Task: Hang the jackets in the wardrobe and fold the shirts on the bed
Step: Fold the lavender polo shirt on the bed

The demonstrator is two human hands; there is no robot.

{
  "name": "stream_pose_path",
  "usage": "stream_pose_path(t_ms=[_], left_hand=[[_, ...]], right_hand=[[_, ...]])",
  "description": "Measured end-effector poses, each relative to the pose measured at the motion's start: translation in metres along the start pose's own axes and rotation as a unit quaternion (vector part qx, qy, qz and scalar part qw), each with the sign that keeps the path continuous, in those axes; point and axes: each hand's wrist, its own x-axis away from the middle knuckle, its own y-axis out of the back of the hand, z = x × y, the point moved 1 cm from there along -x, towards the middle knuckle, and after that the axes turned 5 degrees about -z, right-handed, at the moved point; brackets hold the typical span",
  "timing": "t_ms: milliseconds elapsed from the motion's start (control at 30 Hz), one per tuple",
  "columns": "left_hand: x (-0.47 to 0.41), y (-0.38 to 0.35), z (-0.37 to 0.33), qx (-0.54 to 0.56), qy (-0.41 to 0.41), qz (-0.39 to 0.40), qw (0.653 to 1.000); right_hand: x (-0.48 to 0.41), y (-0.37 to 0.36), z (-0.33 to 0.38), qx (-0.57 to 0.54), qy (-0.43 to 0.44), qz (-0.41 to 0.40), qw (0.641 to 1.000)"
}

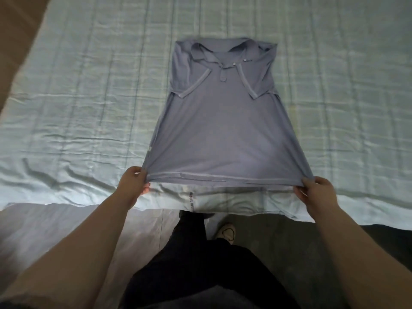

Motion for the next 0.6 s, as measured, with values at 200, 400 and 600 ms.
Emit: stream_pose_path(t_ms=[200,400,600], left_hand=[[0.033,0.038,0.014,-0.057,-0.004,0.029,0.998],[0.063,0.054,0.05,-0.066,0.08,0.09,0.99],[0.053,0.061,0.02,0.018,0.136,0.166,0.976]], right_hand=[[0.034,0.038,0.006,0.112,0.036,-0.042,0.992],[0.064,0.059,-0.019,0.13,0.001,-0.035,0.991],[0.07,0.03,0.008,0.052,-0.054,0.003,0.997]])
